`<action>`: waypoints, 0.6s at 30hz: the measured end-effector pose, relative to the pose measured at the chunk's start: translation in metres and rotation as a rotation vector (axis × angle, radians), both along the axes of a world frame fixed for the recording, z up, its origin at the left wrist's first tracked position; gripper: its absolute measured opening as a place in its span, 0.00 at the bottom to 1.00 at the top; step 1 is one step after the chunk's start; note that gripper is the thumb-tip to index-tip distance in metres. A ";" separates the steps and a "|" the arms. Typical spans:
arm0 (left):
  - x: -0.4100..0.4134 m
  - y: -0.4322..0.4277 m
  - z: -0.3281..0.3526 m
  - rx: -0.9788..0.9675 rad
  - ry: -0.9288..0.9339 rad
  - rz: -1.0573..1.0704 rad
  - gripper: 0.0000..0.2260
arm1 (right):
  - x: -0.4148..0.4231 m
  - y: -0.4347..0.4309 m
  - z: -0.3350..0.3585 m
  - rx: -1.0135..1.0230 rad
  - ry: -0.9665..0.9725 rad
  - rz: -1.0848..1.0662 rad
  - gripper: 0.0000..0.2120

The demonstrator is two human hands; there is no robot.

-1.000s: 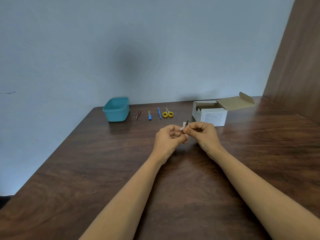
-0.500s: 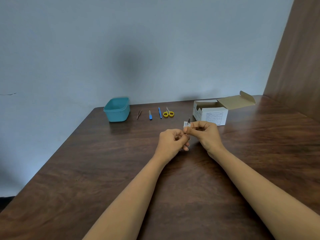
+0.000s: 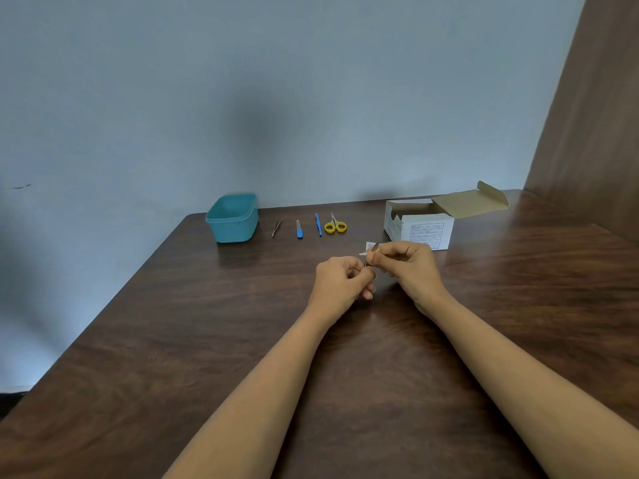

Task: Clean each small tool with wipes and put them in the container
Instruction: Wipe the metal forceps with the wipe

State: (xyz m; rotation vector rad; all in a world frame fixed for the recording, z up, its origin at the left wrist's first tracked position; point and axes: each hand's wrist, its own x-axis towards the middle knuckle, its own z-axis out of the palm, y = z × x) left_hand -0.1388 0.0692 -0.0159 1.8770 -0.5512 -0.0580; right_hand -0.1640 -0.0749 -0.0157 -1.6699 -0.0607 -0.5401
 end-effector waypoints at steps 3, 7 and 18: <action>-0.001 0.000 0.000 0.026 -0.032 -0.035 0.08 | -0.002 0.000 0.003 0.093 0.046 0.001 0.04; -0.002 0.001 0.000 0.024 -0.037 -0.036 0.08 | -0.003 -0.001 0.006 0.144 0.110 0.022 0.03; -0.002 0.000 0.003 -0.042 0.056 0.016 0.08 | -0.002 -0.005 0.006 0.155 0.148 0.098 0.02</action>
